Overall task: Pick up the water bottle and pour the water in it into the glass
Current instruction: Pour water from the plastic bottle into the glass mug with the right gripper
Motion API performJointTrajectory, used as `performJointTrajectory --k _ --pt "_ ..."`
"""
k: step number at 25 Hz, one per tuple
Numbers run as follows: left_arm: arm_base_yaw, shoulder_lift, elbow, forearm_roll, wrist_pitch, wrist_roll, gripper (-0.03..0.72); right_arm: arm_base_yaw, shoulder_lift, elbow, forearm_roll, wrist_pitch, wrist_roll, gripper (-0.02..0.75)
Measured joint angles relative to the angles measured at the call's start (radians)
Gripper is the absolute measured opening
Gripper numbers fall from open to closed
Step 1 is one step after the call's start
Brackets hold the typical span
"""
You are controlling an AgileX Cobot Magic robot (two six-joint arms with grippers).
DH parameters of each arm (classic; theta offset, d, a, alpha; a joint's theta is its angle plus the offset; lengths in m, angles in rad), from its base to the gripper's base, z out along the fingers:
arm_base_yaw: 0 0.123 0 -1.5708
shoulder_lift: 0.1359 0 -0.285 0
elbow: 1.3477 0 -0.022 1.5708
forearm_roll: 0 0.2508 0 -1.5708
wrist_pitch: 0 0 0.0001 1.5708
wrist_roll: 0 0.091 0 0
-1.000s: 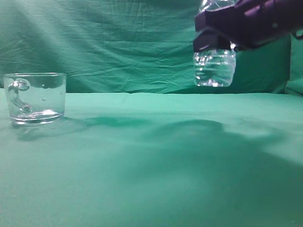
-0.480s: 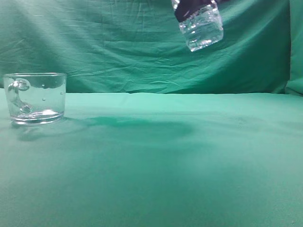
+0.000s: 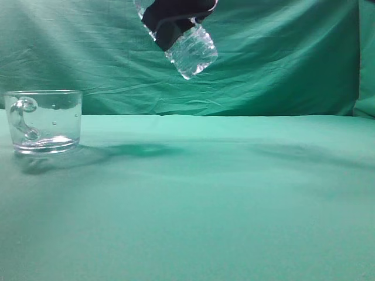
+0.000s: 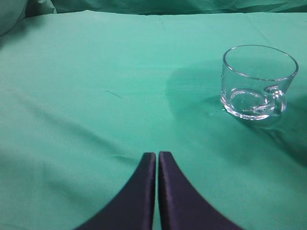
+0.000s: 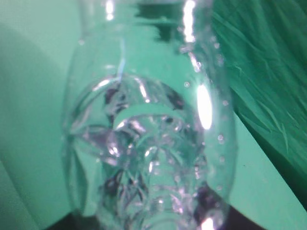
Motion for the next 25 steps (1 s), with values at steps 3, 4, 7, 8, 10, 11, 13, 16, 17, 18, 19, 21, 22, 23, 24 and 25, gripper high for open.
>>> performJointTrajectory --k 3,4,7,8,10,11,13,16,17,18,19,21,22,23,24,25 --pt "0.000 0.000 0.000 0.000 0.000 0.000 0.000 0.034 0.066 -0.060 -0.058 0.048 0.000 0.239" --pt "0.000 0.000 0.000 0.000 0.000 0.000 0.000 0.046 0.086 -0.074 -0.073 0.061 0.000 0.239" --pt "0.000 0.000 0.000 0.000 0.000 0.000 0.000 0.077 0.130 -0.105 -0.114 0.077 -0.004 0.239" --pt "0.000 0.000 0.000 0.000 0.000 0.000 0.000 0.089 0.140 -0.114 -0.123 0.081 -0.012 0.239" --pt "0.000 0.000 0.000 0.000 0.000 0.000 0.000 0.103 0.161 -0.126 -0.142 0.081 -0.033 0.239" --pt "0.000 0.000 0.000 0.000 0.000 0.000 0.000 0.111 0.172 -0.130 -0.149 0.083 -0.036 0.239" --pt "0.000 0.000 0.000 0.000 0.000 0.000 0.000 0.118 0.188 -0.136 -0.173 0.087 -0.038 0.239" --pt "0.000 0.000 0.000 0.000 0.000 0.000 0.000 0.119 0.201 -0.140 -0.214 0.101 -0.038 0.239" --pt "0.000 0.000 0.000 0.000 0.000 0.000 0.000 0.119 0.204 -0.140 -0.231 0.108 -0.040 0.239" --pt "0.000 0.000 0.000 0.000 0.000 0.000 0.000 0.119 0.204 -0.140 -0.246 0.116 -0.040 0.239" --pt "0.000 0.000 0.000 0.000 0.000 0.000 0.000 0.119 0.204 -0.140 -0.267 0.122 -0.040 0.239" --pt "0.000 0.000 0.000 0.000 0.000 0.000 0.000 0.119 0.204 -0.141 -0.319 0.135 -0.040 0.239" --pt "0.000 0.000 0.000 0.000 0.000 0.000 0.000 0.119 0.204 -0.141 -0.345 0.140 -0.040 0.239" --pt "0.000 0.000 0.000 0.000 0.000 0.000 0.000 0.119 0.204 -0.141 -0.374 0.144 -0.040 0.239" --pt "0.000 0.000 0.000 0.000 0.000 0.000 0.000 0.119 0.204 -0.141 -0.405 0.146 -0.040 0.239" --pt "0.000 0.000 0.000 0.000 0.000 0.000 0.000 0.119 0.204 -0.141 -0.431 0.149 -0.040 0.239"
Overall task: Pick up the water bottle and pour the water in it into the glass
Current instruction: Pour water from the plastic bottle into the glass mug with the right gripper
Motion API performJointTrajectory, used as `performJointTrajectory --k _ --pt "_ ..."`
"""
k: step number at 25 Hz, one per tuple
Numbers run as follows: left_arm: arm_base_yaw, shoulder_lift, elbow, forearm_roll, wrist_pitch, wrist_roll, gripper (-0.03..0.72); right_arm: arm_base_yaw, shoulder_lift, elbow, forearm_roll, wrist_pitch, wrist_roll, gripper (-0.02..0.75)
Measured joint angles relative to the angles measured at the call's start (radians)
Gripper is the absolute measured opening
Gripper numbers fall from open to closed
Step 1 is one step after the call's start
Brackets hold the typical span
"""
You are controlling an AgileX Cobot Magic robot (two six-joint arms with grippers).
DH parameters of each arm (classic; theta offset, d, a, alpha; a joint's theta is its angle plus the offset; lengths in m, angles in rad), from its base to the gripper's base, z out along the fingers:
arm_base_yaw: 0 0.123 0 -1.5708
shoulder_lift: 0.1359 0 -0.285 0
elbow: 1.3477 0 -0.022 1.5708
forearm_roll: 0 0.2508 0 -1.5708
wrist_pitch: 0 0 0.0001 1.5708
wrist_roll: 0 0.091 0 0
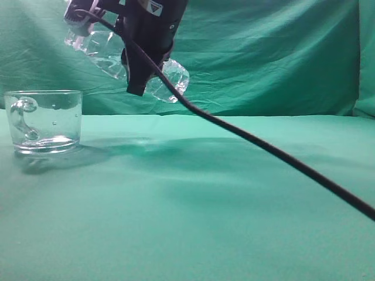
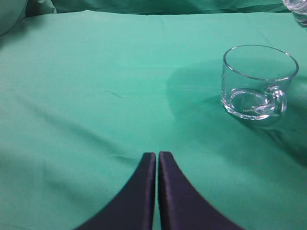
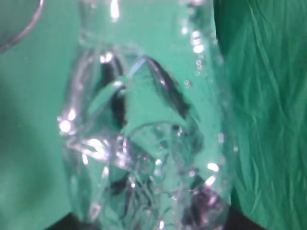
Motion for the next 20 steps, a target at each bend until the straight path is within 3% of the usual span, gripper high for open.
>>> performJointTrajectory --k 20 --pt "0.000 0.000 0.000 0.000 0.000 0.000 0.000 0.000 0.000 0.000 -0.280 0.023 0.004 0.239"
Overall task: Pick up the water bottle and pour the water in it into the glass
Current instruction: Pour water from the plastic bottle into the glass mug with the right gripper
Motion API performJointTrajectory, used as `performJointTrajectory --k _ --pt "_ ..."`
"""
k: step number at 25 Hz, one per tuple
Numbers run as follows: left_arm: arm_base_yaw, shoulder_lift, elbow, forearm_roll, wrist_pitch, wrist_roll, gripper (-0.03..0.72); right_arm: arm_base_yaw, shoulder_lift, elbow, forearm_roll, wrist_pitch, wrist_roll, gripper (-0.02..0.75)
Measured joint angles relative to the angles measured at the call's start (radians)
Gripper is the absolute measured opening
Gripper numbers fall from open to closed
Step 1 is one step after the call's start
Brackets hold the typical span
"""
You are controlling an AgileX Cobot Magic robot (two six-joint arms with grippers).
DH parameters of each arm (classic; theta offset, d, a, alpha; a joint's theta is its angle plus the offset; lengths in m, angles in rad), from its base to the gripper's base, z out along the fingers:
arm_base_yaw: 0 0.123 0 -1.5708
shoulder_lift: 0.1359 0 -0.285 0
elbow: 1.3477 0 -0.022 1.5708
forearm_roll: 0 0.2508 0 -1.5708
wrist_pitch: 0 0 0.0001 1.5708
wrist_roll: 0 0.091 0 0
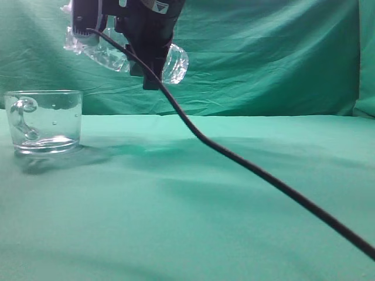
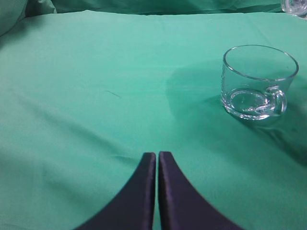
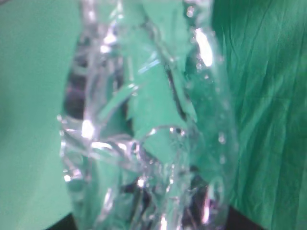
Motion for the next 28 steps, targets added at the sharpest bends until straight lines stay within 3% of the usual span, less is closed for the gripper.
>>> performJointTrajectory --k 5,28 --pt "0.000 0.000 0.000 0.000 0.000 0.000 0.000 0.000 0.000 0.000 -0.044 0.000 0.000 0.239" --pt "0.000 0.000 0.000 0.000 0.000 0.000 0.000 0.000 0.000 0.000 -0.050 0.011 -0.041 0.239"
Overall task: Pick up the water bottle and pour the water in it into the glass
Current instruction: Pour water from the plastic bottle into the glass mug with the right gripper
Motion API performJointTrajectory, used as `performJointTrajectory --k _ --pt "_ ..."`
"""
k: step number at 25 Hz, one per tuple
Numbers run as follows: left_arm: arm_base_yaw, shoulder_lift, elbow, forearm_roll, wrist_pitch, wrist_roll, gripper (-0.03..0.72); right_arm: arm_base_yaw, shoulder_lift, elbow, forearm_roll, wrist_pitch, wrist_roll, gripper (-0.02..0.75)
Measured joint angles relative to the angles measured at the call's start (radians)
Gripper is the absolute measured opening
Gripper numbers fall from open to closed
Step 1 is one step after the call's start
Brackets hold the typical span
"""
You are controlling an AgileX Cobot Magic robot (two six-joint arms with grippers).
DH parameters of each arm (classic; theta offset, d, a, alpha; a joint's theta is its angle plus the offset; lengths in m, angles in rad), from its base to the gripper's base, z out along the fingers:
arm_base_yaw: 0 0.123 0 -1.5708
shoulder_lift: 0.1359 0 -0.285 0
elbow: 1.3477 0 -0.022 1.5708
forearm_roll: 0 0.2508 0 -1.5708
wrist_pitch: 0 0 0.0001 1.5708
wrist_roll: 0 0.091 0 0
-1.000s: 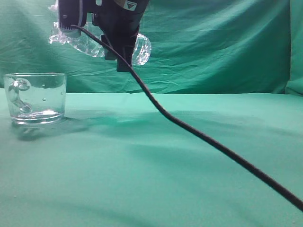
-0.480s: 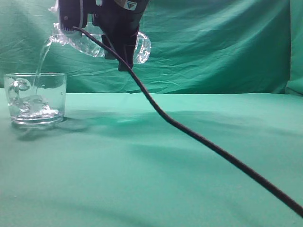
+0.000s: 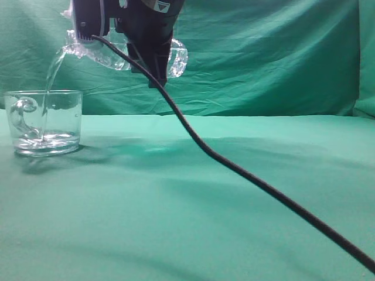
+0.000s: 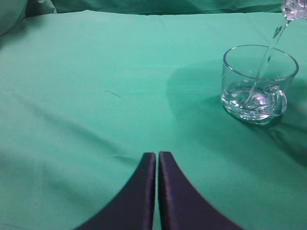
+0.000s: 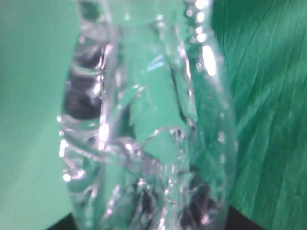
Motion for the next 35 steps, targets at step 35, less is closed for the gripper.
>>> performJointTrajectory --k 35 --pt "0.000 0.000 0.000 0.000 0.000 0.000 0.000 0.000 0.000 0.000 0.000 0.023 -0.047 0.239"
